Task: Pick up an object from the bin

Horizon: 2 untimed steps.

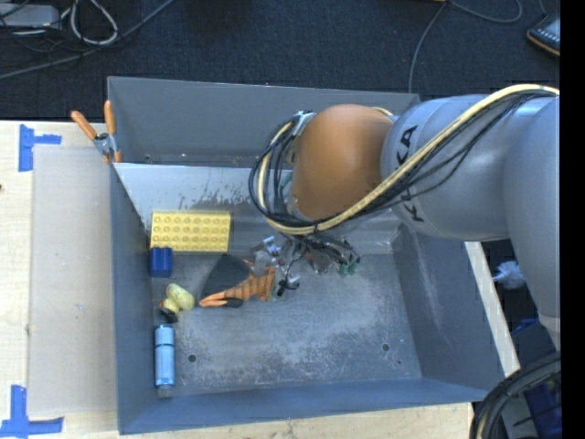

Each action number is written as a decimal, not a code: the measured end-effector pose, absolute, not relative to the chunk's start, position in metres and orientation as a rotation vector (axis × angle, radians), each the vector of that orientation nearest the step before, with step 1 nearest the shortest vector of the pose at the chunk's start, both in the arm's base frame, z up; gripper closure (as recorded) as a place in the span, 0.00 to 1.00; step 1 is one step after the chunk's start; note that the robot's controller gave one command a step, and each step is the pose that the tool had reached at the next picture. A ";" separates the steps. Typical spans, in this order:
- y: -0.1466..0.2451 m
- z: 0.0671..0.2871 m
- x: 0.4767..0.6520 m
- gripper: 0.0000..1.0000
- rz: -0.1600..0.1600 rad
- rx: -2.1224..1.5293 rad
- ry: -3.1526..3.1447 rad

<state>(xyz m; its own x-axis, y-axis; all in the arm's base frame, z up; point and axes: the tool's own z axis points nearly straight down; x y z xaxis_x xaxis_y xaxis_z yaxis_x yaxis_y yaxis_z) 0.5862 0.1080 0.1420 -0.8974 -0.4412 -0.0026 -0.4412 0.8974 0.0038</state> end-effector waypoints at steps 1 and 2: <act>0.108 0.159 0.587 1.00 0.007 -0.710 3.056; 0.109 0.174 0.587 1.00 0.007 -0.710 3.056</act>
Offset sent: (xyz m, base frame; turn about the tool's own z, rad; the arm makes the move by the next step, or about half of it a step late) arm 0.0005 0.0004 0.0370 0.0003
